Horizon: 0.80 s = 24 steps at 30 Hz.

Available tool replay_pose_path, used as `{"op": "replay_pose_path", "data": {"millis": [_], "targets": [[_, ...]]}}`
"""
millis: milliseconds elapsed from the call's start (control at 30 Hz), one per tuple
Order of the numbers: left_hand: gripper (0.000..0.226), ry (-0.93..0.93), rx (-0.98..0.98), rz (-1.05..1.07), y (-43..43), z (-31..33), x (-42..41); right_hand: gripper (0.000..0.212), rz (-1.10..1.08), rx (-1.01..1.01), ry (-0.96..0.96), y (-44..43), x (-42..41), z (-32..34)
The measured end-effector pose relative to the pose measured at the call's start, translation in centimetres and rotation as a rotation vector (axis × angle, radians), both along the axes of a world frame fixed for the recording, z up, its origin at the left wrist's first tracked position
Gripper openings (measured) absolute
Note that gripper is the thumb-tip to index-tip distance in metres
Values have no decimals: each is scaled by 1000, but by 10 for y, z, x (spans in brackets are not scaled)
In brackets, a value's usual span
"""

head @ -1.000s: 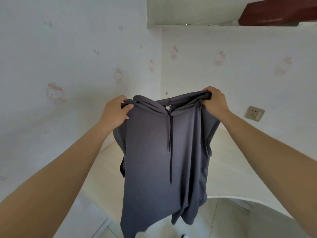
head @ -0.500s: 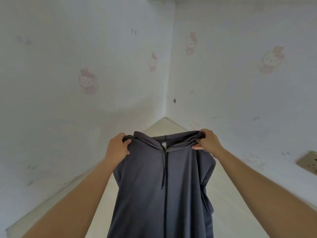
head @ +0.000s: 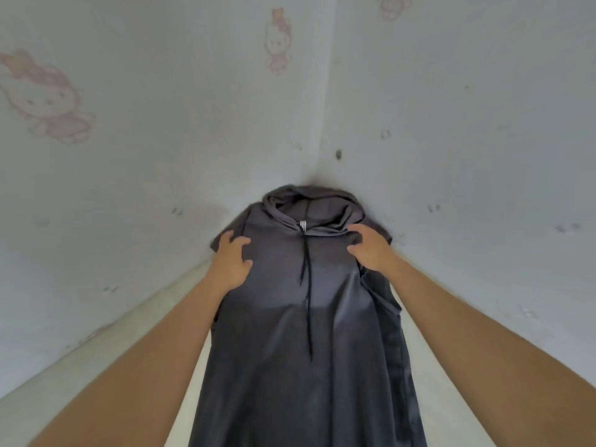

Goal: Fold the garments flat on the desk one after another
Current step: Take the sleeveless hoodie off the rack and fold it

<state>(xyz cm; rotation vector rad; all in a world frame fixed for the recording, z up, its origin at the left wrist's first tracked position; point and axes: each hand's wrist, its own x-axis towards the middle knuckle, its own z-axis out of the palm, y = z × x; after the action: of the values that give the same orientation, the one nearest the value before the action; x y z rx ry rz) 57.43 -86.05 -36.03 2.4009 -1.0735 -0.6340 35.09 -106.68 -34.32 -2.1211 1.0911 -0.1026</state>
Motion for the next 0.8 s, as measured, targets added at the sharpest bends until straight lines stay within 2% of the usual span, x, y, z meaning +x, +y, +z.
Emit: {"op": "replay_pose_path", "data": {"millis": [100, 233, 500, 700, 800], "targets": [[43, 21, 84, -94, 38, -36, -41, 33, 84, 127, 142, 37, -24, -33], [47, 22, 171, -212, 98, -75, -98, 34, 121, 228, 224, 102, -69, -66], [63, -143, 175, -414, 215, -97, -175, 66, 181, 67, 347, 235, -168, -93], [56, -154, 89, -478, 274, -96, -201, 62, 139, -17, 291, 321, -210, -92], [57, -144, 72, -537, 314, -97, -220, 71, 188, -16, 267, 364, -232, -91]]}}
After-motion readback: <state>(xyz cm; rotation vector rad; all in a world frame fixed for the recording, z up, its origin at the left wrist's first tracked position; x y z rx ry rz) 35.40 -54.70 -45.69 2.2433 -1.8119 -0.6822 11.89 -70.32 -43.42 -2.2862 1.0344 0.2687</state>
